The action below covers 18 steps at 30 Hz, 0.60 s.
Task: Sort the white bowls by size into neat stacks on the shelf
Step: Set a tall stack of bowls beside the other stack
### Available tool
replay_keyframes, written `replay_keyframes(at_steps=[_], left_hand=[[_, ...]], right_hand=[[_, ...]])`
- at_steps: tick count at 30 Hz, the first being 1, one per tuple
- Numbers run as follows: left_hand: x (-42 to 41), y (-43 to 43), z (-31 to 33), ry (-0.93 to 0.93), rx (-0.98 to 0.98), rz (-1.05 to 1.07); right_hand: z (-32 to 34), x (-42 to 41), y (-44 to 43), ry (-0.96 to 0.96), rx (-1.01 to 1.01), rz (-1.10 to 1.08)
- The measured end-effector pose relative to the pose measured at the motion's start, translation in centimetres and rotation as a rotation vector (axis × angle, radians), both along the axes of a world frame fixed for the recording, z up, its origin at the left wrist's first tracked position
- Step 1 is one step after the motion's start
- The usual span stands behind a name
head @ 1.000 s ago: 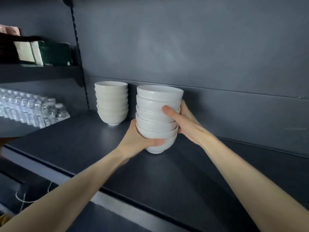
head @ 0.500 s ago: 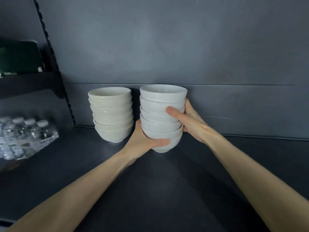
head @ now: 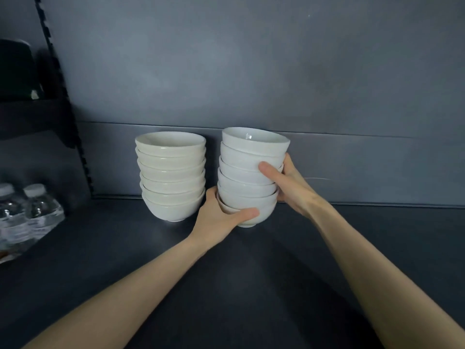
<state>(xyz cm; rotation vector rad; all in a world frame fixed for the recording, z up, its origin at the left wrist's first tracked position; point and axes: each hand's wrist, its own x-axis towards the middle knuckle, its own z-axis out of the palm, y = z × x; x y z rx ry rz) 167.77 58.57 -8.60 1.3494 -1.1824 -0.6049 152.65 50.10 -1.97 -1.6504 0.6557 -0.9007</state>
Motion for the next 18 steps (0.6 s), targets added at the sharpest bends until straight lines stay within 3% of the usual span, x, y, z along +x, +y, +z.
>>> replay_keyframes(at_steps=[9, 18], left_hand=[[0.17, 0.03, -0.33, 0.014, -0.008, 0.029], [0.39, -0.09, -0.5, 0.025, -0.029, 0.018]], right_hand=[[0.44, 0.22, -0.07, 0.063, -0.035, 0.022], [0.35, 0.39, 0.29, -0.007, -0.126, -0.073]])
